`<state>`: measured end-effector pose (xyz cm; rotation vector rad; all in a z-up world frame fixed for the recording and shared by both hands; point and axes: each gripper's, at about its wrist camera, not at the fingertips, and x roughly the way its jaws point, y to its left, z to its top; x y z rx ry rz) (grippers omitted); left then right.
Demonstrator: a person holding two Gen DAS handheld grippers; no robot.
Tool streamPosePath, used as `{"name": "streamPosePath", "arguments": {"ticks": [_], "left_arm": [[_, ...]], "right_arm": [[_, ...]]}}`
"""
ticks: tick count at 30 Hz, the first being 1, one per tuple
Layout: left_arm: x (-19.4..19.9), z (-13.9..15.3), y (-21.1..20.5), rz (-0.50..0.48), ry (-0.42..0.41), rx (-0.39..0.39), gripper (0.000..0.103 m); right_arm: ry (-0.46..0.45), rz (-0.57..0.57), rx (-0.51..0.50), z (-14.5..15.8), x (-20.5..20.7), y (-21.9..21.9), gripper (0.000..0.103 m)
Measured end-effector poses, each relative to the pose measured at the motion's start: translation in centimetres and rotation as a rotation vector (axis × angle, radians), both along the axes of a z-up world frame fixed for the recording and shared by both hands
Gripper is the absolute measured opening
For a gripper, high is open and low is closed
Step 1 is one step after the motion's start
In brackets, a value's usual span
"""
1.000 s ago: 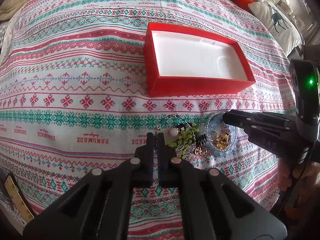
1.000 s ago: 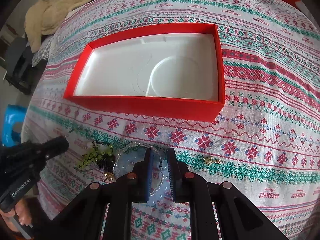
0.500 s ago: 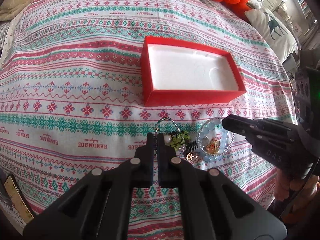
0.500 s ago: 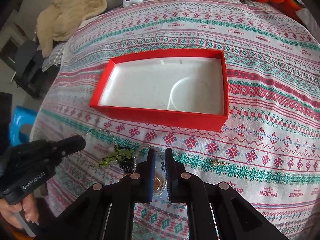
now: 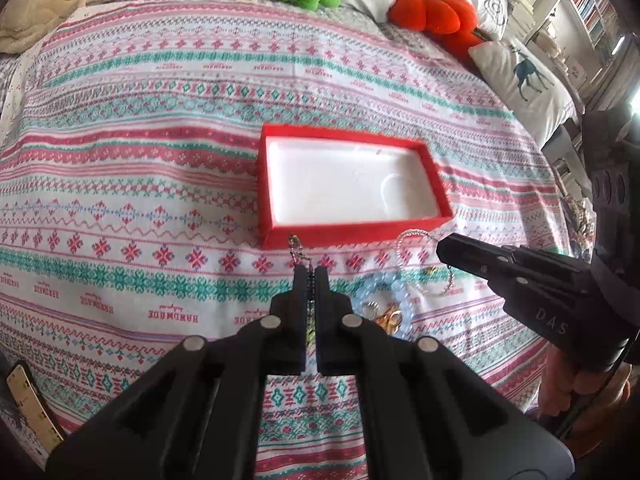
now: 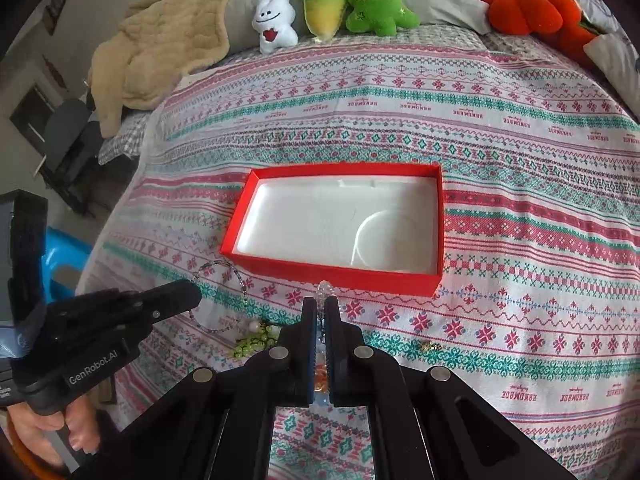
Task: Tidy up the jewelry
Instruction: 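Carry both bracelets into the red box and open both tools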
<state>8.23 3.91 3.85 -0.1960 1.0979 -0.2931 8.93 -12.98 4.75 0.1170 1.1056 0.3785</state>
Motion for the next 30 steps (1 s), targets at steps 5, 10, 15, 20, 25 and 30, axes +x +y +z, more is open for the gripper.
{"name": "streamPosePath", "arguments": {"ticks": [5, 10, 15, 20, 25, 30], "left_arm": [[0.9, 2.2, -0.5, -0.003, -0.055, -0.06, 0.004], [2.4, 3.0, -1.5, -0.003, -0.095, -0.134, 0.004], [4.2, 1.5, -2.1, -0.008, -0.096, -0.202, 0.004], [5.8, -1.0, -2.1, 0.021, -0.083, -0.134, 0.004], [6.7, -2.7, -1.3, 0.063, -0.053, -0.075, 0.004], [7.0, -3.1, -1.4, 0.075, -0.058, -0.027, 0.004]], "right_arm": [[-0.064, -0.037, 0.045, 2.0, 0.2, -1.0, 0.004], [-0.106, -0.074, 0.09, 3.6, 1.2, -1.5, 0.004], [-0.125, -0.097, 0.094, 3.8, 2.4, -1.6, 0.004], [-0.106, -0.109, 0.089, 2.6, 3.7, -1.8, 0.004], [-0.075, -0.082, 0.104, 1.5, 4.6, -0.8, 0.004], [-0.055, -0.106, 0.094, 0.2, 5.9, -1.1, 0.004]]}}
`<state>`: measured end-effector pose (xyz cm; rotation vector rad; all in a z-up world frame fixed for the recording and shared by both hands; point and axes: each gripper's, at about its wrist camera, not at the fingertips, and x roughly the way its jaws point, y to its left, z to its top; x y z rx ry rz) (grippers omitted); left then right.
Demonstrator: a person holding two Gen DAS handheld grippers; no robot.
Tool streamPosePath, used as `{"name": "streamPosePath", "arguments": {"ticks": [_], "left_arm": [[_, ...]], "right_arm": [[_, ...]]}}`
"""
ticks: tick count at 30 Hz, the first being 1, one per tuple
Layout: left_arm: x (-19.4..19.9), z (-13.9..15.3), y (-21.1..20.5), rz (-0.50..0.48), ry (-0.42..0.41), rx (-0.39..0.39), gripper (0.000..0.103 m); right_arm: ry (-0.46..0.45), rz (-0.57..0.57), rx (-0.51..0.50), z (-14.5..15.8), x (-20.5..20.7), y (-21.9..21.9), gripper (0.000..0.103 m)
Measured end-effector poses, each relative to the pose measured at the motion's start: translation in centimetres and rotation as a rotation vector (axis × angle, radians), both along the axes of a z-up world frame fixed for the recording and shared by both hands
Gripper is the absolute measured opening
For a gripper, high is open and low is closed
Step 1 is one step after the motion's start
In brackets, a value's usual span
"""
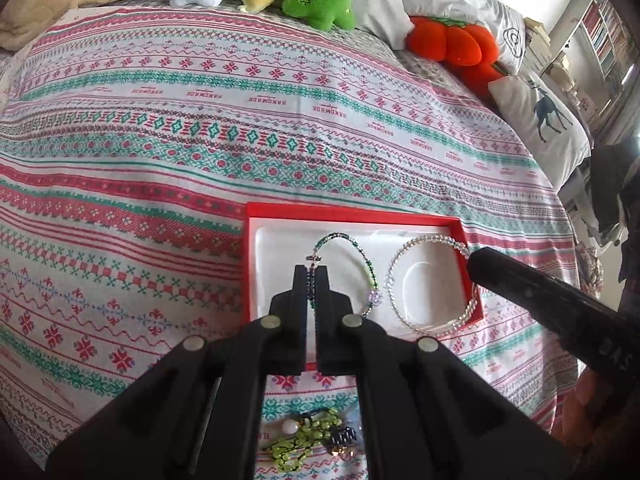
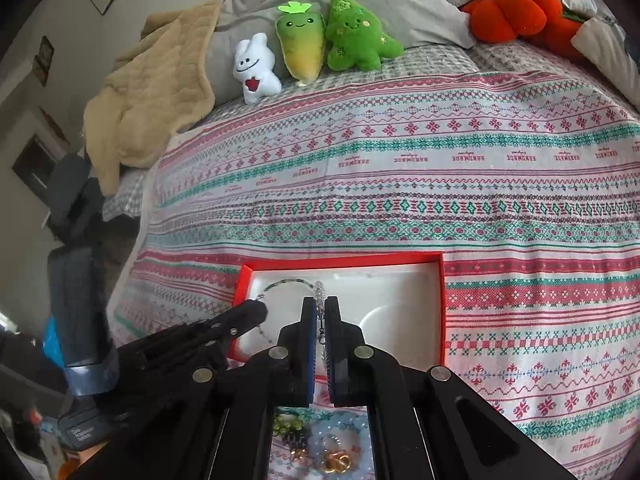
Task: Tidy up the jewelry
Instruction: 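Carry both bracelets into the red box and open both tools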
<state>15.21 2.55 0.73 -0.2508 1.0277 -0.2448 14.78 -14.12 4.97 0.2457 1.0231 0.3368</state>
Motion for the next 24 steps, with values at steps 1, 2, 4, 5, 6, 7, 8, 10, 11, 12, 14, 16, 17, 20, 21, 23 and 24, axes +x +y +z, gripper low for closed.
{"name": "streamPosePath", "arguments": {"ticks": [1, 2, 4, 5, 6, 7, 8, 10, 11, 12, 14, 16, 17, 20, 21, 23, 24], "left_arm": [[0.0, -0.1, -0.1, -0.001, 0.001, 0.009, 0.004], [0.1, -0.2, -0.2, -0.003, 0.003, 0.016, 0.004], [0.3, -0.5, -0.5, -0.003, 0.006, 0.036, 0.004], [0.4, -0.5, -0.6, -0.001, 0.006, 0.043, 0.004], [0.5, -0.5, -0.6, -0.001, 0.005, 0.044, 0.004], [0.5, -0.4, -0.7, -0.001, 0.004, 0.045, 0.004], [0.5, -0.3, -0.7, 0.0, 0.002, 0.05, 0.004], [0.5, 0.0, -0.8, 0.001, -0.004, 0.069, 0.004], [0.4, 0.2, -0.8, -0.004, -0.006, 0.074, 0.005], [0.3, 0.4, -0.9, -0.009, -0.003, 0.081, 0.006], [-0.1, 0.8, -0.8, -0.011, -0.003, 0.095, 0.024], [-0.7, 1.4, -0.7, -0.012, -0.009, 0.11, 0.036], [-1.1, 1.8, -0.7, -0.015, -0.016, 0.121, 0.043], [-2.2, 2.6, -0.8, -0.024, -0.027, 0.145, 0.06], [-2.6, 2.7, -0.8, -0.027, -0.028, 0.151, 0.062], [-3.4, 2.9, -0.9, -0.037, -0.028, 0.165, 0.07], [-3.8, 2.9, -0.9, -0.041, -0.027, 0.171, 0.072]], "right_arm": [[0.008, -0.009, -0.014, -0.4, 0.3, -0.3, 0.004], [0.015, -0.019, -0.025, -0.9, 0.5, -0.6, 0.004], [0.029, -0.036, -0.041, -1.8, 0.9, -1.4, 0.004], [0.035, -0.042, -0.049, -2.1, 1.0, -1.7, 0.004], [0.041, -0.044, -0.053, -2.4, 1.1, -2.0, 0.005], [0.046, -0.047, -0.057, -2.6, 1.2, -2.2, 0.005], [0.047, -0.048, -0.063, -2.6, 1.2, -2.3, 0.005], [0.043, -0.053, -0.081, -2.4, 1.1, -2.4, 0.01], [0.035, -0.054, -0.09, -2.1, 0.8, -2.5, 0.012], [0.026, -0.054, -0.101, -1.8, 0.6, -2.6, 0.016], [0.007, -0.052, -0.127, -1.0, 0.1, -2.8, 0.02], [-0.007, -0.051, -0.142, -0.3, -0.7, -3.2, 0.038], [-0.015, -0.052, -0.148, 0.0, -1.2, -3.2, 0.048], [-0.062, -0.051, -0.171, 1.3, -2.8, -3.5, 0.06], [-0.066, -0.048, -0.17, 1.6, -3.3, -3.6, 0.06], [-0.076, -0.039, -0.177, 2.0, -4.3, -3.7, 0.061], [-0.083, -0.037, -0.187, 2.2, -4.9, -3.7, 0.064]]}}
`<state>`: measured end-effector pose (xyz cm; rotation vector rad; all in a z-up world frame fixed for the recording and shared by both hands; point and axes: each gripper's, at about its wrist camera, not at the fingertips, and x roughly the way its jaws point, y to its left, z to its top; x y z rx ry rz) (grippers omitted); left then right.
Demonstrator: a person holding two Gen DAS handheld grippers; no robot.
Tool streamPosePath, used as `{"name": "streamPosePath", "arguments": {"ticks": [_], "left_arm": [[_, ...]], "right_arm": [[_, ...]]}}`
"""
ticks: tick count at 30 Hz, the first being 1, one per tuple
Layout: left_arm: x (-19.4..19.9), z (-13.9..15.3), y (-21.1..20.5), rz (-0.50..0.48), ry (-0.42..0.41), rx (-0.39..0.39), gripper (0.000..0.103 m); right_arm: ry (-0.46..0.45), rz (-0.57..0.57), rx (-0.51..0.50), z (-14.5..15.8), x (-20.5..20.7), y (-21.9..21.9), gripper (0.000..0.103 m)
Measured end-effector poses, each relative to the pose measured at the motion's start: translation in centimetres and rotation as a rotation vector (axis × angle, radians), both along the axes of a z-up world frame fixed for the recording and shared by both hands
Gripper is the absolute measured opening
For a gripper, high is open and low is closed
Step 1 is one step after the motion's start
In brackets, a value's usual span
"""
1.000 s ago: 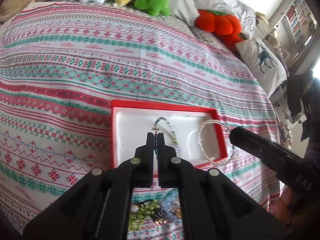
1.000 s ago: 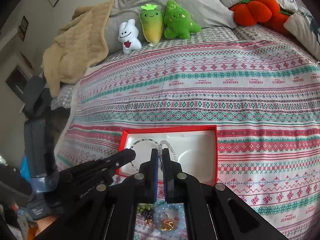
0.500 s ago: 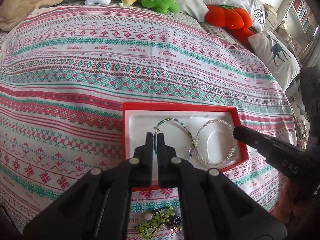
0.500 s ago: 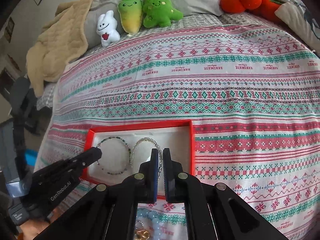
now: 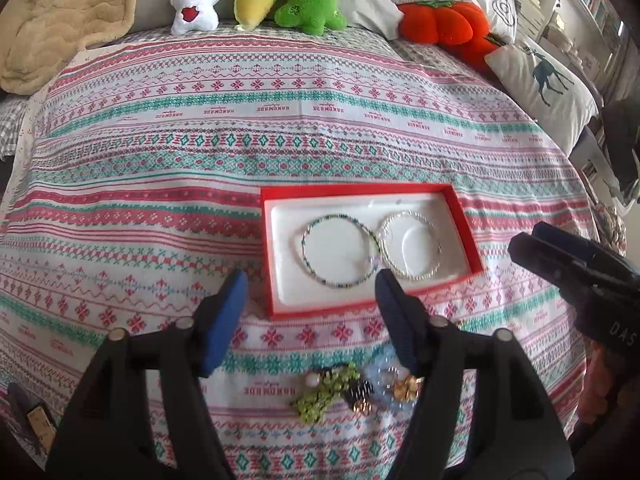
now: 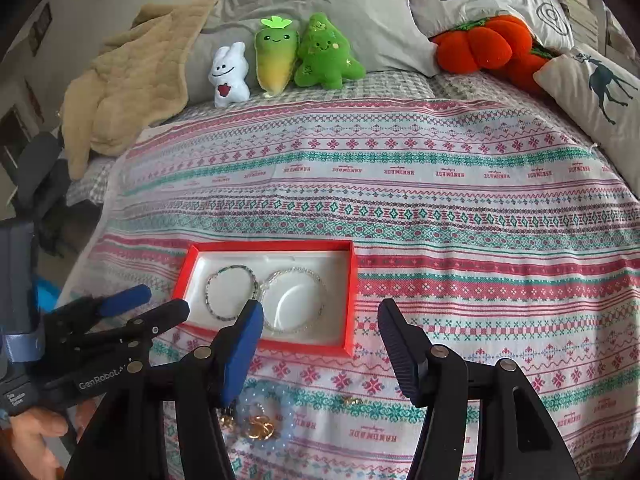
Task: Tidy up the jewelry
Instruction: 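Carry both bracelets into the red box and open both tools, then move both open tools back to the jewelry pile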
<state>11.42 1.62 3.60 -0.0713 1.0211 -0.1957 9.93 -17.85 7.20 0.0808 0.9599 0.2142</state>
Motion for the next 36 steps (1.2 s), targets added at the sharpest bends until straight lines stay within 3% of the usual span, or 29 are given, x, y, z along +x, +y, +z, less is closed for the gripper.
{"name": "streamPosePath", "arguments": {"ticks": [2, 4, 9, 19, 25, 30, 36], "left_arm": [[-0.8, -0.1, 0.0, -0.006, 0.013, 0.01, 0.081], [-1.6, -0.3, 0.1, -0.012, 0.026, 0.007, 0.081], [-3.5, -1.1, 0.4, -0.022, 0.067, 0.013, 0.084], [-5.8, -3.8, 1.5, -0.053, 0.17, -0.014, 0.084], [-6.2, -5.3, 2.3, -0.039, 0.235, -0.057, 0.084], [-6.0, -5.5, 1.9, -0.048, 0.245, -0.064, 0.077], [-5.5, -6.1, 0.6, -0.07, 0.256, -0.048, 0.056]], "right_arm": [[-0.019, 0.009, -0.016, 0.2, -1.1, 0.0, 0.069], [-0.029, 0.01, -0.03, 0.3, -2.0, -0.1, 0.077], [-0.008, 0.03, -0.049, -0.2, -4.0, 0.0, 0.083], [0.146, 0.01, -0.056, -3.8, -6.3, -0.9, 0.084], [0.249, -0.036, -0.113, -6.1, -6.1, -1.9, 0.084], [0.276, -0.041, -0.111, -6.6, -5.9, -2.1, 0.084], [0.29, -0.027, -0.121, -6.9, -5.8, -1.5, 0.084]]}}
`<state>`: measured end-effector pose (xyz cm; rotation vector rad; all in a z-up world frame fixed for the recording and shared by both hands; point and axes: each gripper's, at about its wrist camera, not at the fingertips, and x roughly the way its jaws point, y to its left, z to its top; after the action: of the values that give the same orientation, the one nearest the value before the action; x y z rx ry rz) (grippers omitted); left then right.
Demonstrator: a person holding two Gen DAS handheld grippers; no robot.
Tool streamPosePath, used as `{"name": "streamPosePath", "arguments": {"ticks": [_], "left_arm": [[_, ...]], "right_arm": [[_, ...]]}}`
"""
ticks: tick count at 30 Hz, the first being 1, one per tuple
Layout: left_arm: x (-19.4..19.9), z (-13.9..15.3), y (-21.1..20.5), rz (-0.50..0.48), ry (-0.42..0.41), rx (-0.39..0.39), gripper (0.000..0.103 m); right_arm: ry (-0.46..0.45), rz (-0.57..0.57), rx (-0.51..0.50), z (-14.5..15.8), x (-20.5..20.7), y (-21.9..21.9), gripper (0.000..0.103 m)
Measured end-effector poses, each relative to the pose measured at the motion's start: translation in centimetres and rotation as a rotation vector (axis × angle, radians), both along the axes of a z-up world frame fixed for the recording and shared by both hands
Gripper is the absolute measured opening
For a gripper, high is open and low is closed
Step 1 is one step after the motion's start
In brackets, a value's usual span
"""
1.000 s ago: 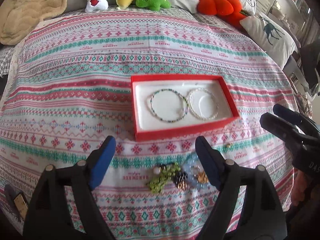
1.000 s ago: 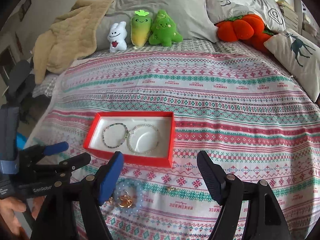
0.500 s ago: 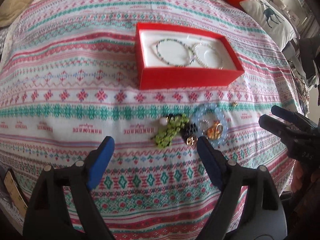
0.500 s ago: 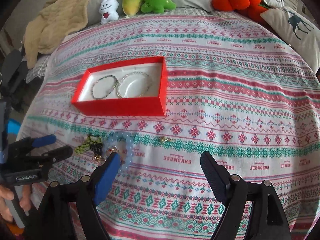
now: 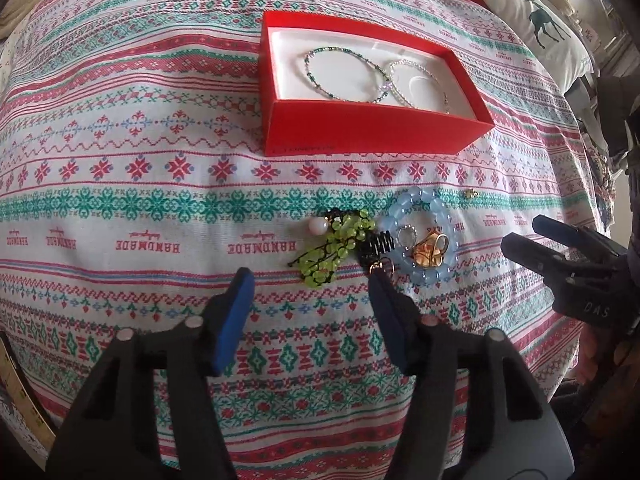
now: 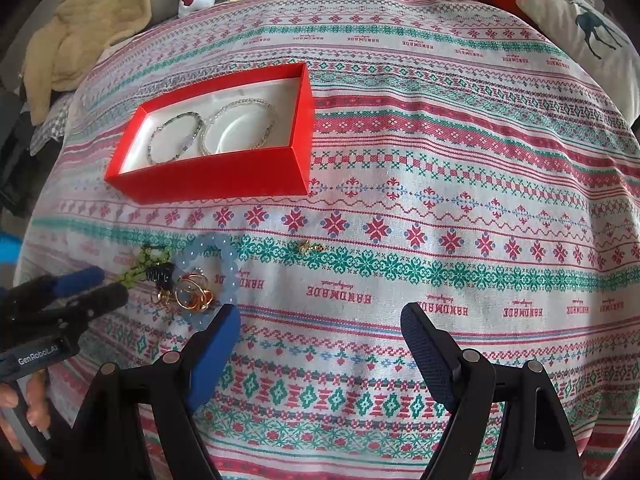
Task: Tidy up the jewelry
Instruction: 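Move both open tools back to the jewelry pile, then grasp the green bead bracelet with the left tool while the right tool grasps the blue bead bracelet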
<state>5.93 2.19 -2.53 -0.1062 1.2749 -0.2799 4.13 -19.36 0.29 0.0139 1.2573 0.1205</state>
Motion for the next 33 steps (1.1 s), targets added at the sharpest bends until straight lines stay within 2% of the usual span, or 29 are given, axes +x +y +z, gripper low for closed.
{"name": "streamPosePath", "arguments": {"ticks": [6, 7, 8, 15, 29, 30, 33], "left_arm": [[0.7, -0.8, -1.0, -0.009, -0.003, 0.029, 0.036], [0.9, -0.9, -1.1, -0.011, -0.002, 0.037, 0.026], [1.0, -1.1, -1.3, -0.012, -0.002, 0.043, 0.011], [0.5, 1.1, -0.2, -0.003, -0.06, 0.012, 0.006], [-0.7, 4.8, 2.0, 0.028, -0.15, -0.073, 0.006], [-0.8, 4.9, 2.1, 0.03, -0.155, -0.074, 0.006], [-0.9, 5.0, 2.7, 0.037, -0.156, -0.081, 0.006]], "right_arm": [[0.008, 0.001, 0.001, -0.5, 0.2, 0.3, 0.084], [0.01, -0.001, 0.003, -0.6, 0.3, 0.3, 0.084], [0.013, -0.004, 0.006, -0.6, 0.3, 0.4, 0.084], [0.028, -0.022, 0.031, -1.0, 1.2, 0.3, 0.084], [0.048, -0.046, 0.104, -1.5, 3.6, 2.2, 0.083], [0.043, -0.05, 0.108, -1.5, 3.8, 2.5, 0.079], [0.046, -0.051, 0.12, -1.9, 4.6, 3.5, 0.052]]}}
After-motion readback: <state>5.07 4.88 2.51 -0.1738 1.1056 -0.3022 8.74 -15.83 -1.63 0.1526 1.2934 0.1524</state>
